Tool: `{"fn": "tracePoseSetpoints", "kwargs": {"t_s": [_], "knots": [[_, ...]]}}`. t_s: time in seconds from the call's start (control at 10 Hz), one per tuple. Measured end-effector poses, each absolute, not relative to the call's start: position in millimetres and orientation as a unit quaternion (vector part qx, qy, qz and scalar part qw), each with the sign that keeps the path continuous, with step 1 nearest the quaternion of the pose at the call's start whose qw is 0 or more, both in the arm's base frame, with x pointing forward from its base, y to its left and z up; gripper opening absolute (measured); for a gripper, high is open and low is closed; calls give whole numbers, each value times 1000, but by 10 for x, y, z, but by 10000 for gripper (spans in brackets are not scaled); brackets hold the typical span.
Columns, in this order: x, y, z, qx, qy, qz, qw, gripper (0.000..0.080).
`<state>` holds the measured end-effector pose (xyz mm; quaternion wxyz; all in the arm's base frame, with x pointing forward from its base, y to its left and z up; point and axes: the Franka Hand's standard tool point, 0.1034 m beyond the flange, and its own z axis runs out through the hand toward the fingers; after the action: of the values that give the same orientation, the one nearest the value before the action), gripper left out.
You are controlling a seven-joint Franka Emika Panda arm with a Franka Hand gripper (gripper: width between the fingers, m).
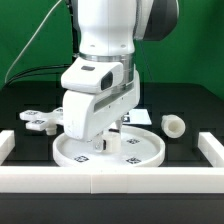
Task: Assemble round table
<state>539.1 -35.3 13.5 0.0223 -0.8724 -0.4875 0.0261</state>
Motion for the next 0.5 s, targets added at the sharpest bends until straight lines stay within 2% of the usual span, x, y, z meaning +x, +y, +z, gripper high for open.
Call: {"fn": "tracePoseSetpoints", "kwargs": {"t_s": [0.2,0.5], "knots": [[5400,-311,133,-873,-486,26,22,404],[5509,62,131,-864,-503,6,19,406]]}}
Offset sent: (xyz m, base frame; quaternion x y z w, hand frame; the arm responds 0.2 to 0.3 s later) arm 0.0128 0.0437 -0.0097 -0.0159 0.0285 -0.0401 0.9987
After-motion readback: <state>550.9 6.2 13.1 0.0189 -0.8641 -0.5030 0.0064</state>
